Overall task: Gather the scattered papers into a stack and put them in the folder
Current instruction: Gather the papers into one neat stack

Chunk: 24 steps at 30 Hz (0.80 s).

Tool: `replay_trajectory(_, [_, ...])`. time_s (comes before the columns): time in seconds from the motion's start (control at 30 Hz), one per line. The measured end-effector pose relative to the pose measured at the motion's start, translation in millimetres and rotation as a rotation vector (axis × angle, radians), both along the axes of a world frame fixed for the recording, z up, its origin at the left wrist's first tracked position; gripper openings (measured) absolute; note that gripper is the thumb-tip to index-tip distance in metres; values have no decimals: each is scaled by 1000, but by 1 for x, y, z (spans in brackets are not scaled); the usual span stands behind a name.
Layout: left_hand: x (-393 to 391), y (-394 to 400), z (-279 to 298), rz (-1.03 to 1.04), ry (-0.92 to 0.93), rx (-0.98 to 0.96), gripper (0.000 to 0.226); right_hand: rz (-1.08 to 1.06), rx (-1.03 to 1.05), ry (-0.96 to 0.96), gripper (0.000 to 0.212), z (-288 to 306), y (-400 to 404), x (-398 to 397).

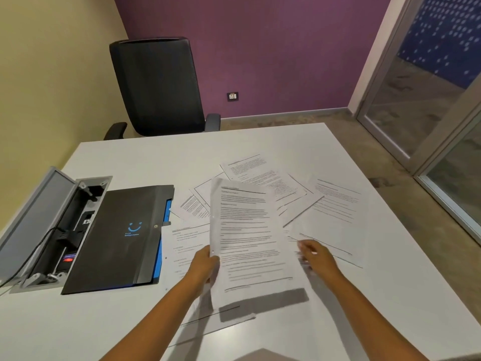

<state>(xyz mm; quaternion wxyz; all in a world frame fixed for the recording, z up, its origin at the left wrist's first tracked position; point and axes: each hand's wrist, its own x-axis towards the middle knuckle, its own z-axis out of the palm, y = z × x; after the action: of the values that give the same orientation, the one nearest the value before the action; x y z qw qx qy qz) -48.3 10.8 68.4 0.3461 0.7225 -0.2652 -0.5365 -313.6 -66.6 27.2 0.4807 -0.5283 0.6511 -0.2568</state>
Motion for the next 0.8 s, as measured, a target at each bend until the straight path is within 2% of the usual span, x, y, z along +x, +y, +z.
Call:
replay_trajectory(0.07, [5,2,-4,63,9,-20,14,-196,-38,263,33,-10,-2,-21])
replay_trajectory(0.13, [10,5,-6,90,17,-31,11,-376,67,472,48,-17,-4,-45])
replay_trajectory(0.27, [15,6,-8,133,10,-17,10,-503,283,575,62,-23,-13,-70])
replay_trajectory(0.33, [15,5,-9,147,25,-3,14,-565,326,497,61,-26,-23,-73])
replay_trajectory(0.4, [15,5,-11,153,34,10,17,-651,383,301,55,-27,-33,-74])
replay_trajectory(0.5, [15,8,-14,145,40,13,12,-664,399,-16,14,-30,-37,-74])
replay_trajectory(0.57, [17,10,-16,145,37,21,20,-727,333,-173,3,-31,-29,-71])
replay_trajectory(0.67, [20,13,-17,146,29,9,30,-861,169,-357,40,-36,-19,-72])
replay_trajectory(0.73, [21,14,-18,166,34,-2,26,-927,122,-485,43,-38,-13,-79])
replay_trajectory(0.8, [21,13,-18,189,55,-10,19,-955,99,-531,41,-40,-6,-88])
